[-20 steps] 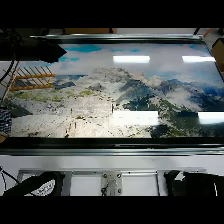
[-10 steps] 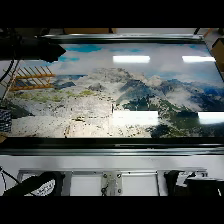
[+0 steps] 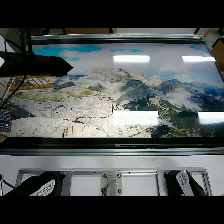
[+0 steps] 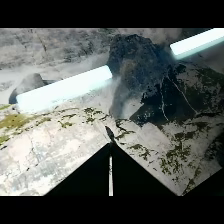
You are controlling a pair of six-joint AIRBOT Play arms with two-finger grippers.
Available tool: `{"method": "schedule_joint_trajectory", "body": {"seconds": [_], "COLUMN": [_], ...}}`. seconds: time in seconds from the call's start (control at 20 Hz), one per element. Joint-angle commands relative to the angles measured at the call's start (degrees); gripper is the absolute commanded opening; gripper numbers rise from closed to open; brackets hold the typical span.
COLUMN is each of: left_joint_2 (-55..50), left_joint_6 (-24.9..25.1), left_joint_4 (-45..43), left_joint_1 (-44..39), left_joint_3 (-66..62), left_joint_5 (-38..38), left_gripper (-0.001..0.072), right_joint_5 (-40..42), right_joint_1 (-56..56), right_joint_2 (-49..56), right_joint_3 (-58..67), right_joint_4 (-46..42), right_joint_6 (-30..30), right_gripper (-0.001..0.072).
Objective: Fold the clothes and pants, and hang the long-sleeved shirts on hangers.
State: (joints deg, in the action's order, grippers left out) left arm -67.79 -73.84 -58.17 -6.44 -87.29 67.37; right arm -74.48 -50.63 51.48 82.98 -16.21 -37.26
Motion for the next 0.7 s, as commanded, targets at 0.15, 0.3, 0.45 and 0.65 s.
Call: {"method": "schedule_joint_trajectory", "body": {"seconds": [0.15,0.3,0.45,0.65], "left_joint_2": [1.1,1.1,1.1,1.1], "left_joint_6": [0.0,0.0,0.0,0.0], "left_joint_4": [4.1,4.2,4.2,4.2], "left_joint_1": [-0.1,-0.1,-0.1,-0.1], "left_joint_3": [6.8,6.8,6.8,6.8], "left_joint_5": [-2.5,-2.5,-2.4,-2.4], "left_gripper": [0.0011,0.0011,0.0011,0.0011], "right_joint_5": [-4.3,0.7,8.0,11.3], "right_joint_1": [36.3,50.4,59.6,66.7], "right_joint_2": [2.1,4.3,7.6,11.9], "right_joint_3": [-6.5,-10.7,-12.0,-12.0], "right_joint_4": [-10.9,-14.5,-16.3,-16.1], "right_joint_6": [-1.8,-1.8,-1.8,-1.8], "right_gripper": [0.044,0.044,0.044,0.044]}}
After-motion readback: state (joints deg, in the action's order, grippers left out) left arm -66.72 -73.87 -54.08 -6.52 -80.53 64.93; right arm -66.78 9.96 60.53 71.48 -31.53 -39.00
